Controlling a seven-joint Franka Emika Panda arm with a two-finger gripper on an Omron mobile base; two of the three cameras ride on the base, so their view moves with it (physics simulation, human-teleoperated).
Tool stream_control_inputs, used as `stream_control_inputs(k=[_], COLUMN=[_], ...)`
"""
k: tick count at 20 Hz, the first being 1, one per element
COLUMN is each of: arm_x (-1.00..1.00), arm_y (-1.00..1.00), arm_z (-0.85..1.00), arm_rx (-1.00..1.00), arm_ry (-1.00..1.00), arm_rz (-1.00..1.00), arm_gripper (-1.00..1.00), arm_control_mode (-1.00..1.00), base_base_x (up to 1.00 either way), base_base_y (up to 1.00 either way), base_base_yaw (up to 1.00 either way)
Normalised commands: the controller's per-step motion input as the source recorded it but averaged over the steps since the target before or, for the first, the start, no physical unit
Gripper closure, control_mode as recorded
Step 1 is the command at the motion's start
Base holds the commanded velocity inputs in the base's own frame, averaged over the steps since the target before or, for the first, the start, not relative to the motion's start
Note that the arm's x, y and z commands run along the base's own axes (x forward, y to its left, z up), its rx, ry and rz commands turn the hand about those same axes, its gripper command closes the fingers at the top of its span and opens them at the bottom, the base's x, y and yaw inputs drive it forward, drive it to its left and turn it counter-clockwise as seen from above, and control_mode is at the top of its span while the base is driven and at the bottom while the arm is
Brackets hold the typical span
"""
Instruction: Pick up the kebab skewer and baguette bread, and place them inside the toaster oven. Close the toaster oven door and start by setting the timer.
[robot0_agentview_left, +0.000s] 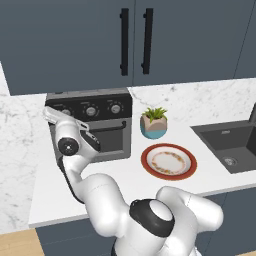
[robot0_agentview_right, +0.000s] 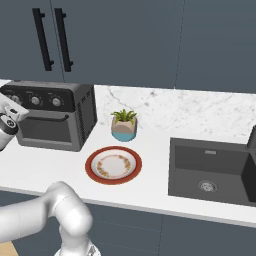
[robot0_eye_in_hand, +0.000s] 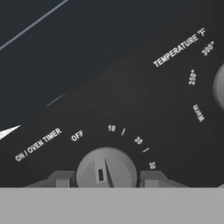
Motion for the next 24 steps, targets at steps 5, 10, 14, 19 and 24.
stream_control_inputs(k=[5,10,14,19,24], arm_x=[0.00,0.00,0.00,0.00,-0.01], arm_y=[0.01,0.37,0.43,0.28,0.02], arm_z=[0.00,0.00,0.00,0.00,0.00], arm_rx=[0.03,0.01,0.00,0.00,0.14], arm_ry=[0.00,0.00,0.00,0.00,0.00], arm_rz=[0.00,0.00,0.00,0.00,-0.03], arm_gripper=[-1.00,-1.00,-1.00,-1.00,-1.00], arm_control_mode=[-1.00,-1.00,-1.00,-1.00,-1.00], base_base_x=[0.00,0.00,0.00,0.00,0.00], base_base_y=[0.00,0.00,0.00,0.00,0.00], base_base_yaw=[0.00,0.00,0.00,0.00,0.00])
